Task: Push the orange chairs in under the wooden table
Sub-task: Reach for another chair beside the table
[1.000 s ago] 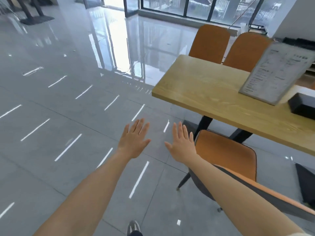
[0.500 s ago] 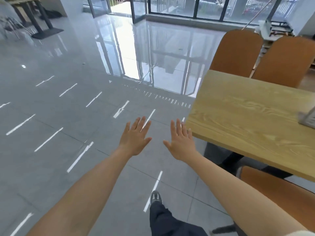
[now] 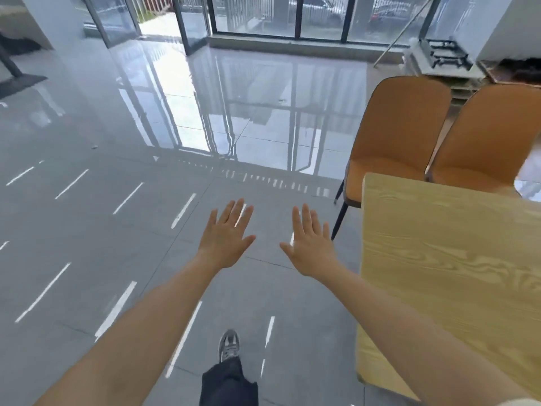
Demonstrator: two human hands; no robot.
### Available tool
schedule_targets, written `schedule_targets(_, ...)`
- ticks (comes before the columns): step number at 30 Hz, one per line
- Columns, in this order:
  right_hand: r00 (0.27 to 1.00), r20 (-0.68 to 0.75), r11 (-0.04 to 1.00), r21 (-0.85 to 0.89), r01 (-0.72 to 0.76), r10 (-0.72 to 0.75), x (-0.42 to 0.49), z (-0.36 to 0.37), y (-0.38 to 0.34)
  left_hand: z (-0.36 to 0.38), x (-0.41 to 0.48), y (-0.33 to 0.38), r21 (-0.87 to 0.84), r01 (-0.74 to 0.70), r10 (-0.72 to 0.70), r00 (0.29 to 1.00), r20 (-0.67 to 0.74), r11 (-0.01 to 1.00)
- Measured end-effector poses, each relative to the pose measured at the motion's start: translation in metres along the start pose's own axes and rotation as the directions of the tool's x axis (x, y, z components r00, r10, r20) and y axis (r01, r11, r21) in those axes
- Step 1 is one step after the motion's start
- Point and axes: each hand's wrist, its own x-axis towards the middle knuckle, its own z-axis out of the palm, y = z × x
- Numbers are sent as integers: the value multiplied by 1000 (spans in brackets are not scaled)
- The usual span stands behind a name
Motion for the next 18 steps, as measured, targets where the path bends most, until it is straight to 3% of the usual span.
schedule_targets(10, 974, -31, 973, 63, -223, 226, 239, -55, -3, -34, 271, -102, -23, -245, 243, 967, -75, 969)
schedule_targets(18, 931, -149, 943, 62, -327, 333, 414, -111, 67, -51, 494, -103, -10, -359, 357, 929, -101, 933)
